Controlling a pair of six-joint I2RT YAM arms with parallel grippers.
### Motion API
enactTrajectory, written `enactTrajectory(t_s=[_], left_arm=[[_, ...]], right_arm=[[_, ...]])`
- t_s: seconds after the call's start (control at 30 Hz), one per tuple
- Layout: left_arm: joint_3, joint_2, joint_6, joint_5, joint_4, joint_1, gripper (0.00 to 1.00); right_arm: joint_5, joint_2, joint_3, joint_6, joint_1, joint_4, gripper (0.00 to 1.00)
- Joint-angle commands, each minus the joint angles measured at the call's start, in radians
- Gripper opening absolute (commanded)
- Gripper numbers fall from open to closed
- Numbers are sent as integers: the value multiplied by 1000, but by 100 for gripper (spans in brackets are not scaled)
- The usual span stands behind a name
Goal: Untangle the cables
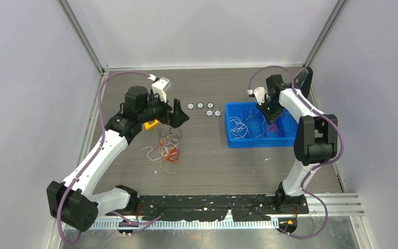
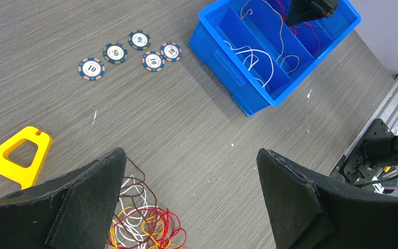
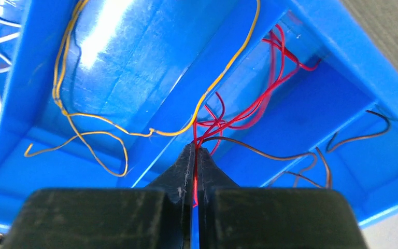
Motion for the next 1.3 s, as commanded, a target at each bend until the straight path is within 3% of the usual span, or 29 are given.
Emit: enactTrajectory(t_s=[0.0,0.1,0.3,0.4,0.57,0.73,0.8,0.9,0.93,1.0,1.03,1.1,1.27], left_arm=[[-13,2,1,12,27,8,100],[-16,-1,17,9,-7,16,100],[-59,-26,76,-6,-149,45,100],[-130,-29,89,-23,-206,73,100],[-209,24,107,21,-203,157,99],[-197,133,163,29,-206,162,78],[-171,210,171,18,-253,166,66],[-170,309,164,67,-260,171,57],[-170,336,154,78,-251,171,52],[-152,368,151,133,-245,173,31],[-141,361,151,176,-241,175,18],[-137,288,141,283,-209,176,2],[-215,16,-39,365,-23,178,0]], right_arm=[[-1,37,-32,43,-21,55,5],[3,56,-47,34,-47,70,12],[-40,-44,21,11,-84,-15,41],[-90,-129,84,6,-85,-106,60],[-237,-210,211,9,-82,-224,84],[-464,-234,273,125,29,-207,91],[-557,-219,269,188,104,-157,91],[-660,-170,227,356,213,0,92],[-687,-157,205,394,272,37,92],[-705,-122,154,510,352,176,93],[-707,-106,134,582,402,282,93],[-712,-84,65,706,465,444,93],[-660,-46,-133,846,621,870,99]])
